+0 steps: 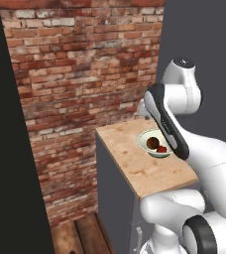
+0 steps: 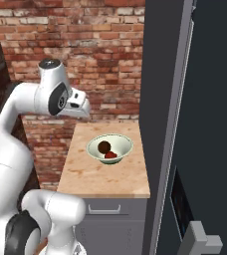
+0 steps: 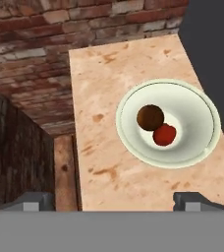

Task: Take the bell pepper, orange, and tangerine from the freezer and place them in the bowl on the counter.

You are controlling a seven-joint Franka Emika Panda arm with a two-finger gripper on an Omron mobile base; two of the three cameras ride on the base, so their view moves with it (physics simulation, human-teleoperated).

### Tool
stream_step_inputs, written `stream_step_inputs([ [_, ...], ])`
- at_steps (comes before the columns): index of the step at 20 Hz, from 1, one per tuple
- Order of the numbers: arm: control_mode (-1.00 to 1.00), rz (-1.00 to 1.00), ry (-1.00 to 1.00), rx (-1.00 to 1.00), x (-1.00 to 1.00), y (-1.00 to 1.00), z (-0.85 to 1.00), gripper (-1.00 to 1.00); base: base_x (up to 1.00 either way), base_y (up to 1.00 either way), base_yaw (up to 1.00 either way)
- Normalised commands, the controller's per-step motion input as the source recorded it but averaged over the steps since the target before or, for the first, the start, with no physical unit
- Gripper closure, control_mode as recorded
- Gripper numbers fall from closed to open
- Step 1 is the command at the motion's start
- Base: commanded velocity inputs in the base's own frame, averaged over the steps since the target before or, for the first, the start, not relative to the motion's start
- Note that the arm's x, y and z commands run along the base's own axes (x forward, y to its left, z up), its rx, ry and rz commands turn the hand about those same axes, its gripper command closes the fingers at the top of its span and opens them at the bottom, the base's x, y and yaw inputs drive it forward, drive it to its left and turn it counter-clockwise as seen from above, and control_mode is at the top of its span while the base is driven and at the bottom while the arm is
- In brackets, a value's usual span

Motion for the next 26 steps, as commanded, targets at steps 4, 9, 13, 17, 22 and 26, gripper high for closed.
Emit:
stream_step_inputs([
  [4, -1.00, 0.42, -0.33, 0.00, -1.00, 0.25, 0.31, -1.00, 0.00, 0.00, 0.00],
  [9, -1.00, 0.29, -0.32, 0.00, -1.00, 0.00, 0.13, -1.00, 0.00, 0.00, 0.00],
  [13, -1.00, -0.04, -0.02, 0.00, -0.64, 0.09, 0.18, -1.00, 0.00, 0.00, 0.00],
  [17, -1.00, -0.13, 0.03, 0.00, -0.47, 0.00, 0.41, -1.00, 0.00, 0.00, 0.00],
  [22, -1.00, -0.17, 0.12, 0.00, -0.36, -0.02, 0.29, -1.00, 0.00, 0.00, 0.00],
  [26, -1.00, -0.15, 0.03, -0.01, -0.34, -0.10, 0.03, -1.00, 0.00, 0.00, 0.00],
])
